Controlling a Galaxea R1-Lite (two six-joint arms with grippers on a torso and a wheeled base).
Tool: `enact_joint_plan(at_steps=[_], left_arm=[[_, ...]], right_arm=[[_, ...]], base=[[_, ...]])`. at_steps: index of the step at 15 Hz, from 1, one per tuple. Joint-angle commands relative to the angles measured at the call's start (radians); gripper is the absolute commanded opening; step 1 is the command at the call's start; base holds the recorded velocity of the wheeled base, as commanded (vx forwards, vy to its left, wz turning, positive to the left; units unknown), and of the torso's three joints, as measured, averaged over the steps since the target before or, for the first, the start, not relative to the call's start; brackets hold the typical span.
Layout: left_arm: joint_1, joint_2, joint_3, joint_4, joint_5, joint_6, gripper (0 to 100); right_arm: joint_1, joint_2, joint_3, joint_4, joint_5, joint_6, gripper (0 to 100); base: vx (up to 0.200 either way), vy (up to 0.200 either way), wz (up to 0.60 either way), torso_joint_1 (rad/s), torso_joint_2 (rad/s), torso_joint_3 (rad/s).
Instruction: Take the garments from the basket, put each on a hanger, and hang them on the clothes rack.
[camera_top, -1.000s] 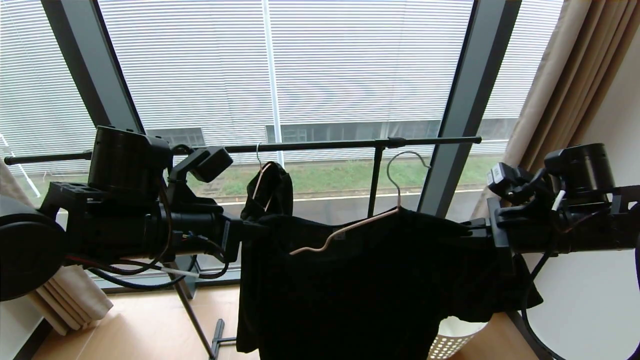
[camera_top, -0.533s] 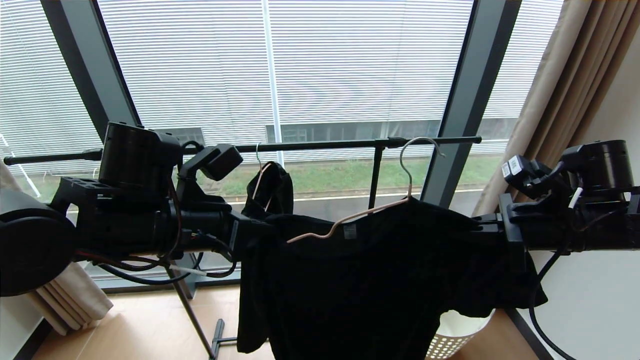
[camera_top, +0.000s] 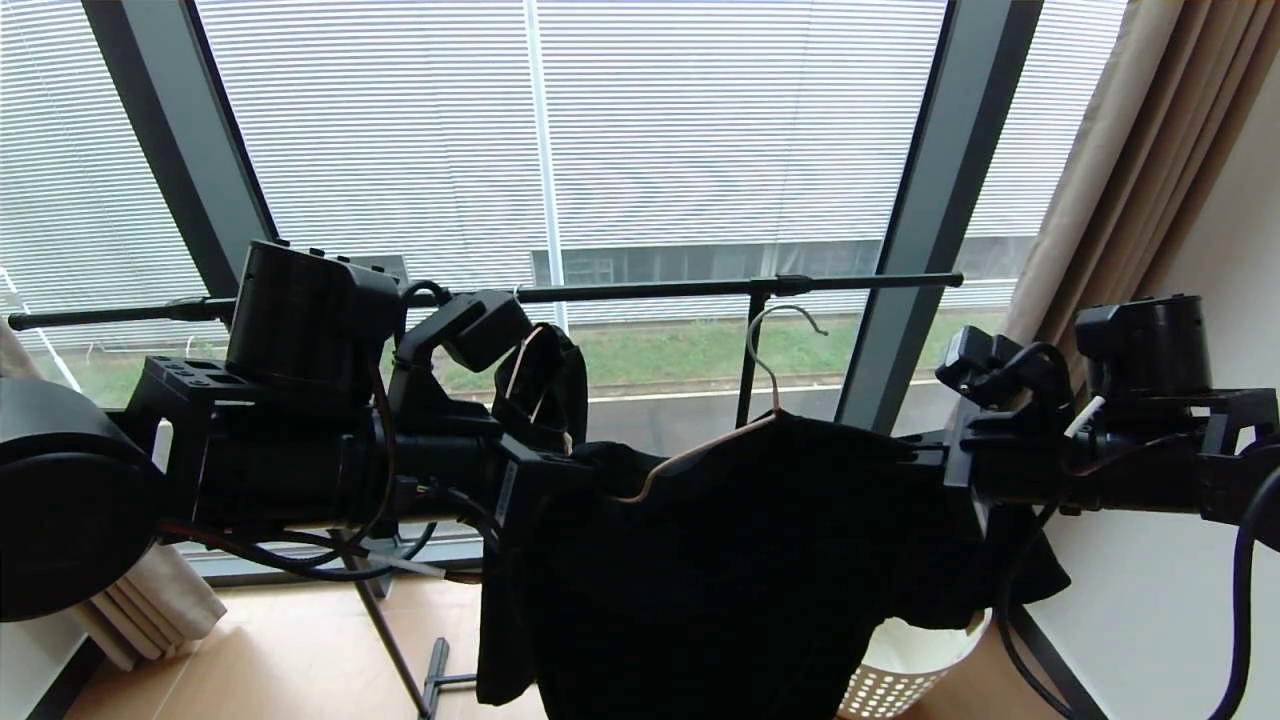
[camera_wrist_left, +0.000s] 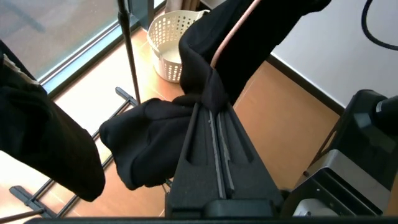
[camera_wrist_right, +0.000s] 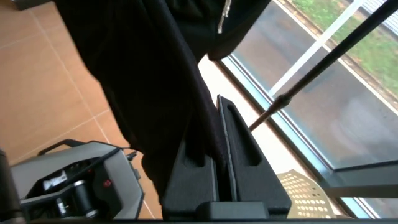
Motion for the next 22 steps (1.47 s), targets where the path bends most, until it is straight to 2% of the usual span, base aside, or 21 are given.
enact_joint_plan(at_steps=[1,3,4,6,9,13,17,22], left_arm=[[-0.003,0.001,-0.002,0.0,0.007,0.0,0],[-0.016,0.002,-0.011,0.002,0.022,-0.003,0],[-0.021,0.005,-0.018,0.002,0.03,-0.005,0],[-0.027,0.028,-0.043,0.002,0.076,-0.015,0],[-0.027,0.039,-0.127,0.036,0.118,-0.097,0],[-0.026,0.058,-0.206,0.077,0.147,-0.193,0],[-0.029,0.073,-0.204,0.077,0.167,-0.193,0],[-0.104,0.073,-0.235,0.077,0.164,-0.195,0]], right_arm=[[0.057,0.019,0.032,-0.045,-0.047,0.043,0],[0.123,0.034,0.063,-0.151,-0.079,0.129,0],[0.144,0.039,0.094,-0.226,-0.122,0.155,0],[0.204,0.045,0.155,-0.346,-0.128,0.199,0],[0.222,0.086,0.232,-0.499,-0.154,0.175,0],[0.222,0.088,0.252,-0.516,-0.159,0.15,0],[0.221,0.079,0.253,-0.553,-0.13,0.152,0],[0.244,0.135,0.241,-0.578,-0.133,0.212,0]], base=[[0.0,0.0,0.0,0.0,0.0,0.0],[0.0,0.0,0.0,0.0,0.0,0.0],[0.0,0.0,0.0,0.0,0.0,0.0],[0.0,0.0,0.0,0.0,0.0,0.0],[0.0,0.0,0.0,0.0,0.0,0.0],[0.0,0.0,0.0,0.0,0.0,0.0],[0.0,0.0,0.0,0.0,0.0,0.0],[0.0,0.0,0.0,0.0,0.0,0.0]])
